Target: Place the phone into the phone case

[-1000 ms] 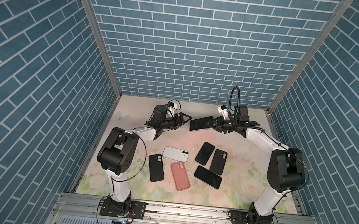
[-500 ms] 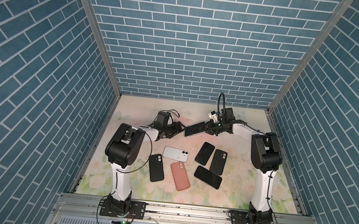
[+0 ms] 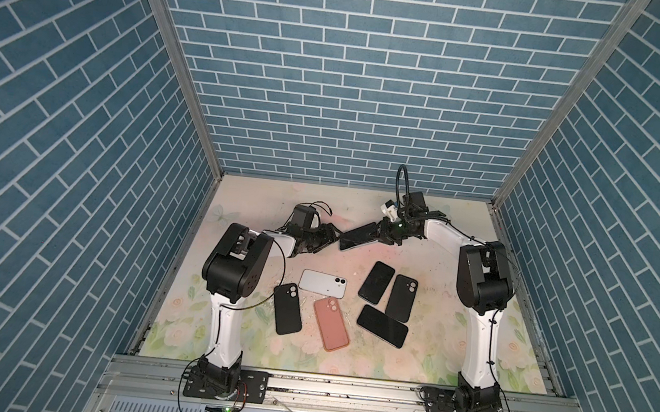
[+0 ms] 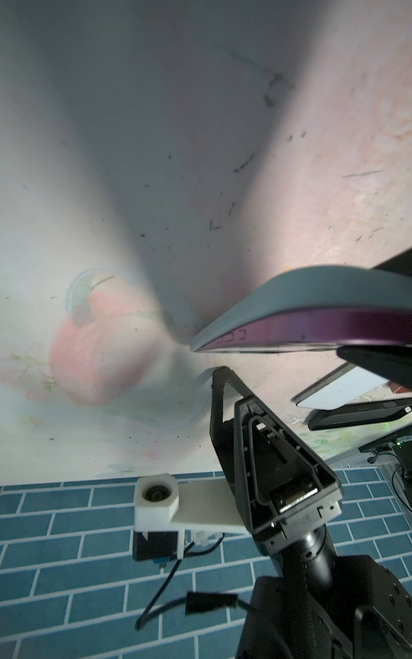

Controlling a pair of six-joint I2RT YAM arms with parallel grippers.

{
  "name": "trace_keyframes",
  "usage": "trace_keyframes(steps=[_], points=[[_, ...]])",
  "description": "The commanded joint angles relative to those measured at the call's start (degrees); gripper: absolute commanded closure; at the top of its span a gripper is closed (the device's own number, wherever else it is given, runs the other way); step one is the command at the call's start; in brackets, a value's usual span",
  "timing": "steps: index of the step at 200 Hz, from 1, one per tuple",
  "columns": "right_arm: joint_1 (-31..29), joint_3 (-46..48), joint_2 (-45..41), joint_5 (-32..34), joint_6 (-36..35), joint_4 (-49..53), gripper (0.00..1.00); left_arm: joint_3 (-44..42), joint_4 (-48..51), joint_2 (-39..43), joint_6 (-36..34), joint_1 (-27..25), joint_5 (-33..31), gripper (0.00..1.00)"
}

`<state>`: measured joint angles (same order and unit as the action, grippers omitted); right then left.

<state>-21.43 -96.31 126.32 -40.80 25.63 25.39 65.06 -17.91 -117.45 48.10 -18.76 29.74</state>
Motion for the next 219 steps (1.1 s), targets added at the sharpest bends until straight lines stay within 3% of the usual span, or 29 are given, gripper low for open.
trace_keyframes(steps=[1, 76, 108, 172, 219], points=[[0.2, -0.6, 3.2, 7.8, -5.3, 4.8, 0.67, 0.7, 1.0, -2.1, -0.1, -0.4, -1.0, 0.31], [0.1, -1.9, 4.7, 12.7, -7.1, 7.1, 0.53, 1.7, 1.1, -3.5, 0.4, -0.9, -1.0, 0.40], [0.2, -2.0, 4.8, 14.4, -7.6, 7.8, 0.53, 2.8, 1.6, -4.5, 0.5, -1.4, -0.9, 0.45], [0.2, 5.0, -2.1, 3.3, -7.4, -2.7, 0.56, 3.8, 2.1, -5.7, 0.8, -1.8, -0.8, 0.51], [0.2, 6.1, -2.7, -3.4, -6.4, -5.4, 0.59, 4.0, 1.2, -6.7, 1.6, -1.9, -0.1, 0.53]])
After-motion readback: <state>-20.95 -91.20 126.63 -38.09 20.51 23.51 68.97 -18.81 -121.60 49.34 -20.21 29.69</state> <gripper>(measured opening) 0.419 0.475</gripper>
